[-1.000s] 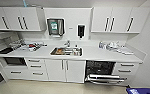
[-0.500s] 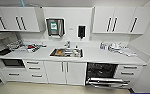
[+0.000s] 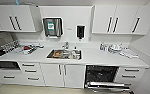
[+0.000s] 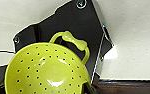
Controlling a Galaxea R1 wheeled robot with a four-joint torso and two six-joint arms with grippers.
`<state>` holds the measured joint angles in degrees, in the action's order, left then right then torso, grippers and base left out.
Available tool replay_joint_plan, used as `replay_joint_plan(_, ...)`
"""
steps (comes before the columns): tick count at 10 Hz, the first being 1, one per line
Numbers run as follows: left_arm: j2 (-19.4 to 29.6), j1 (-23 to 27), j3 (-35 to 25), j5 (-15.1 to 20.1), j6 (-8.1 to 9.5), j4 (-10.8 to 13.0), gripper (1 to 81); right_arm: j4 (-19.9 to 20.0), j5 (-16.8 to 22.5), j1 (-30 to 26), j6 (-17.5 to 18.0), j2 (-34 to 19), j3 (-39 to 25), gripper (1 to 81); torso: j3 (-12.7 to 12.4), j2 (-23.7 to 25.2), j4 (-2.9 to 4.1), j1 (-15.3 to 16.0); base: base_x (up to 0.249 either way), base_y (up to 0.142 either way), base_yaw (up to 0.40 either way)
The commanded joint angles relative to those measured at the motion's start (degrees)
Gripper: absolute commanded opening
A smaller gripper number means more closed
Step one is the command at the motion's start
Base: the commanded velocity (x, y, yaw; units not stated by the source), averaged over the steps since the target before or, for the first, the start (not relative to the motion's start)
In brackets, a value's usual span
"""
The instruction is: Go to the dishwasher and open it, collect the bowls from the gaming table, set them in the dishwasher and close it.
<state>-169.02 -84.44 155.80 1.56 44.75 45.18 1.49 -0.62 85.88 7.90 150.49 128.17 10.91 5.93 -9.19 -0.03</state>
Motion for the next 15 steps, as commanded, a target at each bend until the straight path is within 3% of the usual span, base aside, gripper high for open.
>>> replay_joint_plan(1,0.44,2.39,0.12,2.66,-0.37,-0.09,1.0,-0.08,3.17,-2.51,-0.17,-1.93,-0.39,1.0,0.0,0.02,0.0,0.03,0.138,-0.102,0.0)
replay_joint_plan(15,0.44,2.39,0.21,2.66,-0.37,0.0,1.0,-0.08,3.08,-2.51,-0.17,-1.75,-0.3,1.0,-0.05,0.05,0.0,0.03,0.138,-0.108,0.0)
